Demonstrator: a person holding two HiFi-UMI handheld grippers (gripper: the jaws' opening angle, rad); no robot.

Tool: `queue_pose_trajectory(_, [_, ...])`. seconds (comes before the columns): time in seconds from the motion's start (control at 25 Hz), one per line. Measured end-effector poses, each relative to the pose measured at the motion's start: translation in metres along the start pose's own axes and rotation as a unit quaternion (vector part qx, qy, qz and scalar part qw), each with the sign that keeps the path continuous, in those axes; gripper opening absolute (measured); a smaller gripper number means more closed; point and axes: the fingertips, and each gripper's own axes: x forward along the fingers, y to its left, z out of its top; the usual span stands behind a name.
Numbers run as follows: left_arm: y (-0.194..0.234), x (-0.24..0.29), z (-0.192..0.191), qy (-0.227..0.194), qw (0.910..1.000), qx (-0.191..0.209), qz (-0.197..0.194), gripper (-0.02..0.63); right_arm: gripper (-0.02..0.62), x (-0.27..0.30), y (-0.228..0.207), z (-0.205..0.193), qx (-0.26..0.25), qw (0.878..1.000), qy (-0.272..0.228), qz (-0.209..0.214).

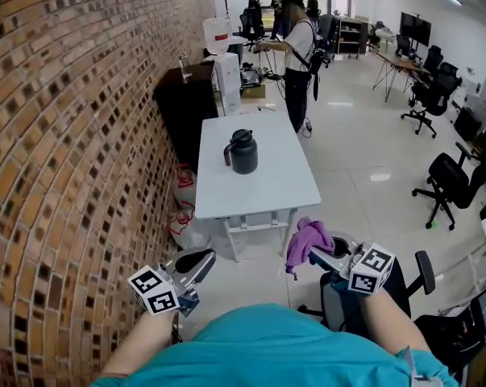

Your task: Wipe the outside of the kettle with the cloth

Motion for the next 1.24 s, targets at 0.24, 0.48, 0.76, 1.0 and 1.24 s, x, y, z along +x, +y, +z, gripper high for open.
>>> queue_pose_trajectory(0.24, [0.005, -0.053, -0.012, 0.009, 1.0000, -0.005, 0.000, 0.000, 0.118, 0.021, 0.042, -0.012, 0.005, 1.000, -0.015, -0.023])
queue_pose_trajectory(0.48, [0.017, -0.070, -0.015, -0.005, 0.9996, -0.026, -0.006, 0.000, 0.115, 0.044, 0.062, -0.023, 0.000, 0.999, 0.013, -0.030])
queue_pose_trajectory(0.76, [0.024, -0.075, -0.014, -0.008, 0.9995, -0.029, -0.011, 0.000, 0.114, 0.055, 0.065, -0.022, -0.010, 0.999, 0.023, -0.035])
queue_pose_trajectory(1.0, [0.025, -0.080, -0.012, -0.009, 0.9995, -0.028, -0.009, 0.000, 0.112, 0.060, 0.066, -0.023, -0.010, 0.999, 0.026, -0.031])
queue_pose_trajectory(1.24, [0.027, -0.082, -0.017, -0.007, 0.9993, -0.036, -0.002, 0.000, 0.110, 0.060, 0.065, -0.021, -0.016, 0.999, 0.029, -0.027])
